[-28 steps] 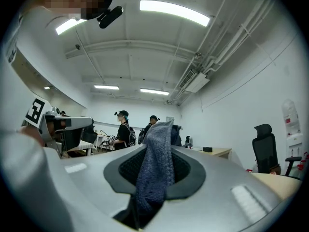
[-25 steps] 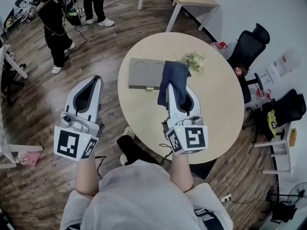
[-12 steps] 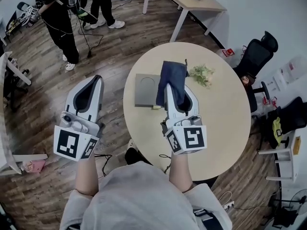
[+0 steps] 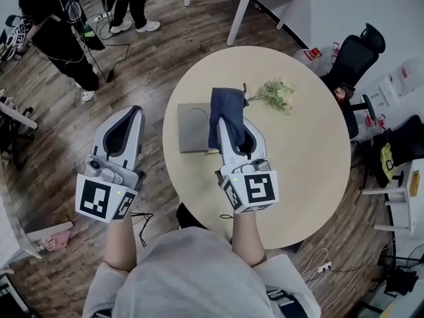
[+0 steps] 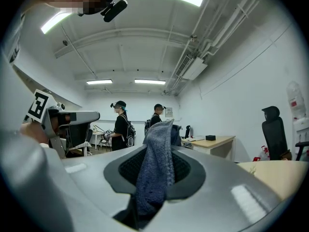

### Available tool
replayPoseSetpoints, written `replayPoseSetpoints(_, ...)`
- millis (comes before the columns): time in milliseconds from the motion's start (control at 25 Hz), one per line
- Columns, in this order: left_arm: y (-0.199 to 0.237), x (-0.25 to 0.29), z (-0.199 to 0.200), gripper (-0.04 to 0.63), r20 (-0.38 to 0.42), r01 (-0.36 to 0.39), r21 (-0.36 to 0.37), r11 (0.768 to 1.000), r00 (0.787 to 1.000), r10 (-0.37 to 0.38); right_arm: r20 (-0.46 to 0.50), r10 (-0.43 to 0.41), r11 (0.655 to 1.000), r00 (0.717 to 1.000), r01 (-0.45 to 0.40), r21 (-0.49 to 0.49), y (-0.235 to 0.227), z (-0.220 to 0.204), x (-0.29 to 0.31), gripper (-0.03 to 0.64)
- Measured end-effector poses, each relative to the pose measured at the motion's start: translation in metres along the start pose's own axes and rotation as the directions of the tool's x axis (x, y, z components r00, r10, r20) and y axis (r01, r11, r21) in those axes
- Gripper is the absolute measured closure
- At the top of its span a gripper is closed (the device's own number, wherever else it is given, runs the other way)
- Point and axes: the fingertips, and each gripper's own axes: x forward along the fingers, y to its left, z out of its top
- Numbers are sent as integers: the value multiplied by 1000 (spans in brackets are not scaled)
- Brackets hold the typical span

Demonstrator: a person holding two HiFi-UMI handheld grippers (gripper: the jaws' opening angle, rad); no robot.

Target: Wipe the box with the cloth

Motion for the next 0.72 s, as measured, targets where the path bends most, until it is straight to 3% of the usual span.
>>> replayPoseSetpoints(400,2,42,-28,588,-33,56,-24,998,998,-56,-54,-31,999,998,33,42,-28,-25,25,529)
replayPoseSetpoints(720,24,62,-36,588,-38,86,-55,995,995,-88,-175,-18,995,984,35,92,-27,-49,59,529)
